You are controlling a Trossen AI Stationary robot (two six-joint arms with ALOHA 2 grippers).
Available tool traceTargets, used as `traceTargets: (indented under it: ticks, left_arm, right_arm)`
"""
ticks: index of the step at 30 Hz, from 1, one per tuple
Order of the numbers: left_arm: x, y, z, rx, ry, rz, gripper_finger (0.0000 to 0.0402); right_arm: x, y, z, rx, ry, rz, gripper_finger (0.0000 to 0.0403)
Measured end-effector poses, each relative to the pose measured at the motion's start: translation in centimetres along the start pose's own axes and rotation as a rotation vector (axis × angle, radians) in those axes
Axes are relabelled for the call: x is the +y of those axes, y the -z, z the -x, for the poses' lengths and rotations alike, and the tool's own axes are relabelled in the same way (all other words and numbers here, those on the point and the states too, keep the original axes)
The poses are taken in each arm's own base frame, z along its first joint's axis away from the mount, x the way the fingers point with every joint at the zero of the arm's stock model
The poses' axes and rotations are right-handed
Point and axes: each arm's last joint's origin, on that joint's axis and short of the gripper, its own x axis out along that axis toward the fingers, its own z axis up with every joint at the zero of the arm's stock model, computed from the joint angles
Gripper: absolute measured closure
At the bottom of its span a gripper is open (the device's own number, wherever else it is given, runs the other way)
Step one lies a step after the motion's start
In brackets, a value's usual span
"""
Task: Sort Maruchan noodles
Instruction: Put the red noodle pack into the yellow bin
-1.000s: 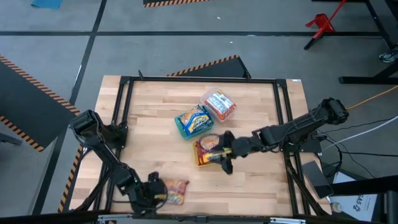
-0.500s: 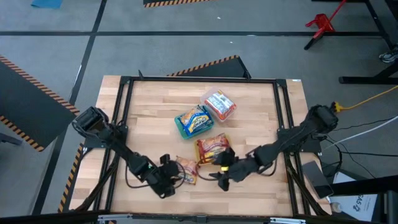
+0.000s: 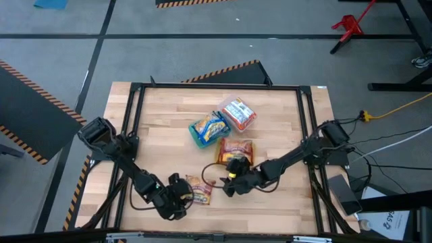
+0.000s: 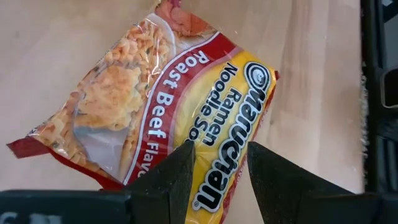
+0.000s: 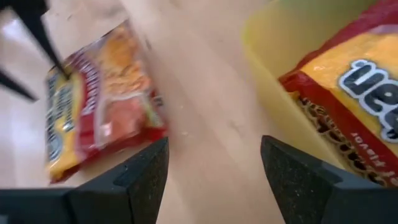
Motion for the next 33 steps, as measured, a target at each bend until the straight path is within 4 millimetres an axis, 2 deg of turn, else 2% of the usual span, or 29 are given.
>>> traceTargets:
  ticks: [4, 10, 18, 27, 33]
  left_arm:
    - [-0.5, 0.8, 0.5, -0.003, 0.013, 0.030, 0.0255]
    - [-0.9, 1.6, 1.1, -0.040, 0.008, 0.053, 0.0255]
    - [-1.2, 2.9, -0.1, -0.066, 0.002, 0.079, 0.0255]
    - [-1.4, 3.1, -0.3, -0.086, 0.008, 0.081, 0.0255]
    - [-1.6, 2.9, -0.2, -0.124, 0.022, 0.050, 0.0255]
  right_arm:
    - [-0.3, -0.5, -0.3, -0.032, 0.015, -0.024, 0.0152]
    - [0.6, -0.8, -0.3, -0.042, -0.092, -0.062, 0.0152]
    - [1.2, -0.4, -0.3, -0.052, -0.132, -0.102, 0.0152]
    - [1.0, 0.2, -1.1, -0.045, -0.118, -0.136, 0.0153]
    - [1.1, -0.4, -0.4, -0.049, -0.135, -0.075, 0.0153]
